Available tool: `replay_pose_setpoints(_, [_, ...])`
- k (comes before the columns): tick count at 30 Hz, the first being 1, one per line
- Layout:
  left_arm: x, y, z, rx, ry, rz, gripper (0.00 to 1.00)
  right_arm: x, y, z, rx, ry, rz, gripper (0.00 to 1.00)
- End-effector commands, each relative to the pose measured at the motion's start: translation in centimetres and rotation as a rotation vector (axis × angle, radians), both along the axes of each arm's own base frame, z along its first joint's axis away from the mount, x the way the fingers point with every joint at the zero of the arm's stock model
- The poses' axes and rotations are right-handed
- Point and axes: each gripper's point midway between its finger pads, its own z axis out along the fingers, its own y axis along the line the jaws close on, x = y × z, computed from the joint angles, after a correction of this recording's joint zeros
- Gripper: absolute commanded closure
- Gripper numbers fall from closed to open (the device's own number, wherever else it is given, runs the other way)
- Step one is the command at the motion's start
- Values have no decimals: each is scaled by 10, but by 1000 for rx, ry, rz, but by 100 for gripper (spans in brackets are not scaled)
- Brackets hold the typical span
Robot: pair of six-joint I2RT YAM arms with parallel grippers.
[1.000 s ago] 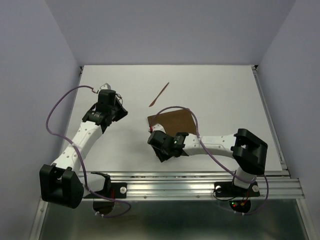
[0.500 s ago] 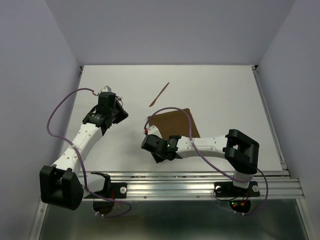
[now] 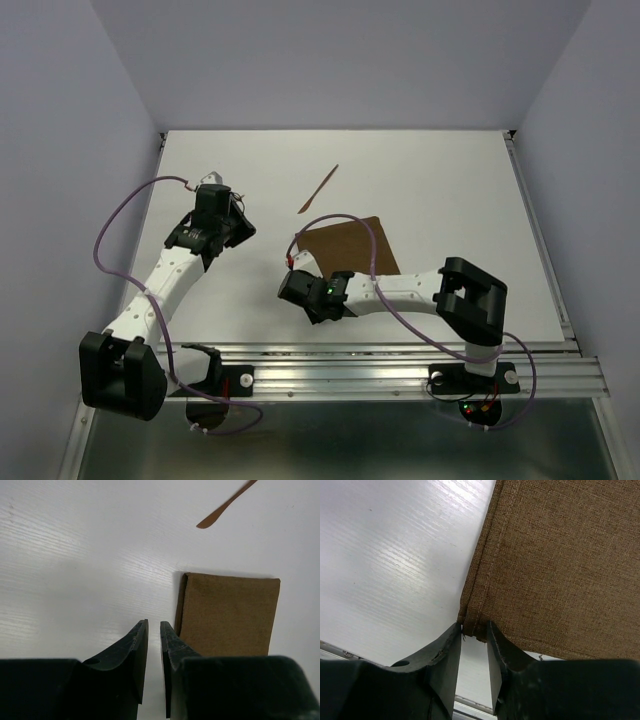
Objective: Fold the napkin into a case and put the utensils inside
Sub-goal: Pick up the top corner of the square-folded napkin from the center of the board.
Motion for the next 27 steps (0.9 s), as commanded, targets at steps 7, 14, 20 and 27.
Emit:
replay_pose_setpoints(7, [1, -3, 9, -9, -38, -39, 73, 16, 5, 13, 3, -75, -62, 80])
replay_pose_setpoints(14, [1, -7, -1, -15, -8, -56, 73, 19, 6, 16, 5, -91, -67, 99])
replay_pose_setpoints(20, [4, -5, 0, -9, -13, -53, 73, 39, 7, 50, 130, -109, -130, 99])
replay_pose_setpoints(27, [5, -7, -23, -19, 41, -68, 73, 76, -11, 64, 209, -136, -214, 99])
